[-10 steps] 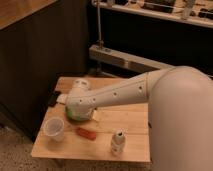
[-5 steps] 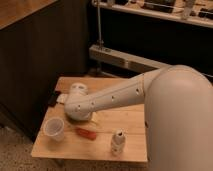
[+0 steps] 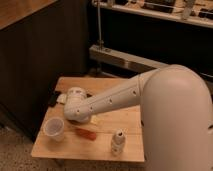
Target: Place the pepper in the ceramic cup
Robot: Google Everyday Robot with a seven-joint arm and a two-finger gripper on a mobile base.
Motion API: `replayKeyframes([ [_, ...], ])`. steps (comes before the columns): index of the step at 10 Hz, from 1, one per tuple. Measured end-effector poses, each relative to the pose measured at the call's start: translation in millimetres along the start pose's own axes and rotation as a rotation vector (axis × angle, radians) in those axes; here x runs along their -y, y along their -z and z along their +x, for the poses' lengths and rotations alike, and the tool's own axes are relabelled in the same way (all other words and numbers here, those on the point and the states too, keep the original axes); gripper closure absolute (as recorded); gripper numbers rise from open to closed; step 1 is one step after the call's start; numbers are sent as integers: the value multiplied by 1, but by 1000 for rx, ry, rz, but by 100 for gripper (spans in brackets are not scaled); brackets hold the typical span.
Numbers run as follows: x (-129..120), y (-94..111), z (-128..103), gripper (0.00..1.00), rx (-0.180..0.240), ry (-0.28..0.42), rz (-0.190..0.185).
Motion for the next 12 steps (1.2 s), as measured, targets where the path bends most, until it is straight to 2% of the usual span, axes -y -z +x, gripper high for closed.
replayKeyframes([
  [3,4,-5,-6,20,-8,14,-34],
  [5,5,-12,-11,20,5,12,-55],
  [10,12,-18,-22,20,14,17,-72],
  [11,9,-17,-19,20,14,19,-64],
  [12,10,-13,-18,20,35,51,-26],
])
